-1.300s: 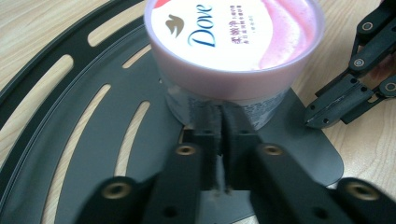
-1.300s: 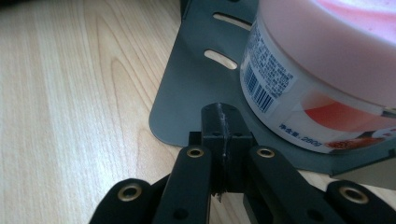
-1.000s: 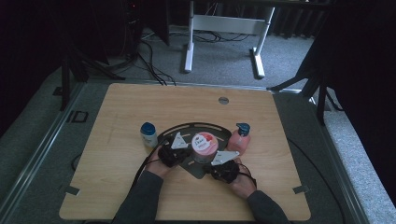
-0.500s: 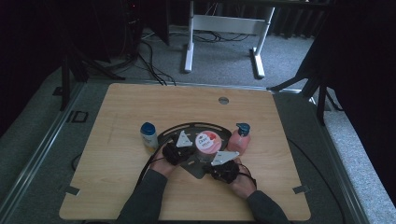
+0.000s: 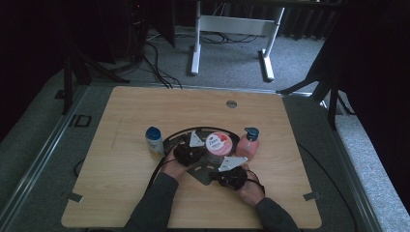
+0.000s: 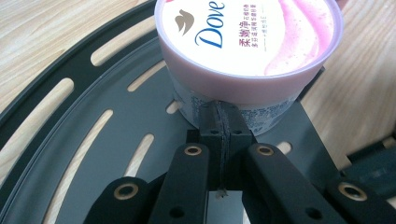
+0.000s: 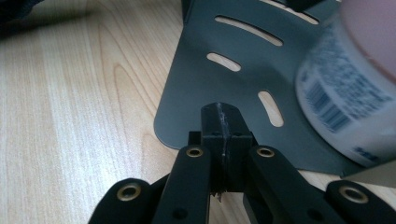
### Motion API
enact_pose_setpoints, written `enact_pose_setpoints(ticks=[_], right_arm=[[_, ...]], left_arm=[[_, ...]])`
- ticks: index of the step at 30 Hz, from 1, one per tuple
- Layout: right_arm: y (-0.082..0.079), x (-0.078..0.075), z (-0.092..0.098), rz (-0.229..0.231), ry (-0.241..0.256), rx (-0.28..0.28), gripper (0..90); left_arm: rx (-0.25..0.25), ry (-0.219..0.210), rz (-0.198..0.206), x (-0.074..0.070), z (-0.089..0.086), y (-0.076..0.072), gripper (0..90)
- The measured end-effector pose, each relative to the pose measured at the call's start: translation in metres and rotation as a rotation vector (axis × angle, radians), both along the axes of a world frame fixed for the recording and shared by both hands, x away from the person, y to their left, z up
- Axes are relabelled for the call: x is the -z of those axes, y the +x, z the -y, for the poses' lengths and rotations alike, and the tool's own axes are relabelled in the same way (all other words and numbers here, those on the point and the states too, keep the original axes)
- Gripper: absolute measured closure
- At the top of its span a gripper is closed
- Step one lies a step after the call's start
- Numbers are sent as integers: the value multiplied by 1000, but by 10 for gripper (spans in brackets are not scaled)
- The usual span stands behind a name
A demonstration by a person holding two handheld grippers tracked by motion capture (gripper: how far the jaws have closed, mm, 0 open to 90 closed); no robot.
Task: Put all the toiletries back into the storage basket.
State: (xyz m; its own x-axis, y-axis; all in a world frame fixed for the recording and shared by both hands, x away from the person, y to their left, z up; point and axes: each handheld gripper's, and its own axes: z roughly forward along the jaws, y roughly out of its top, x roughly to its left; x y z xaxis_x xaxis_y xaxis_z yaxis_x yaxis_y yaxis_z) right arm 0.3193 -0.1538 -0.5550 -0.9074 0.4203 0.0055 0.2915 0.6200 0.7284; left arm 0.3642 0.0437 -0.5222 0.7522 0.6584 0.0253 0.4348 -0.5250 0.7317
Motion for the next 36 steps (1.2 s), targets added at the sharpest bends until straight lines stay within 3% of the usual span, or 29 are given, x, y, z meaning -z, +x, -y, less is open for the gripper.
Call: enact_pose_setpoints(ticks=[14,25,36], right_arm=[[0,0,-1,-2,0,-3,900],[1,0,-1,-3,3,-5,900],[1,1,0,-4,7,-3,899]], left_arm=[[-23,-4,-16,-2,18,13,893],[-18,15,-25,-4,29,20,885],[-18,13,-29,-5,31,22,877]])
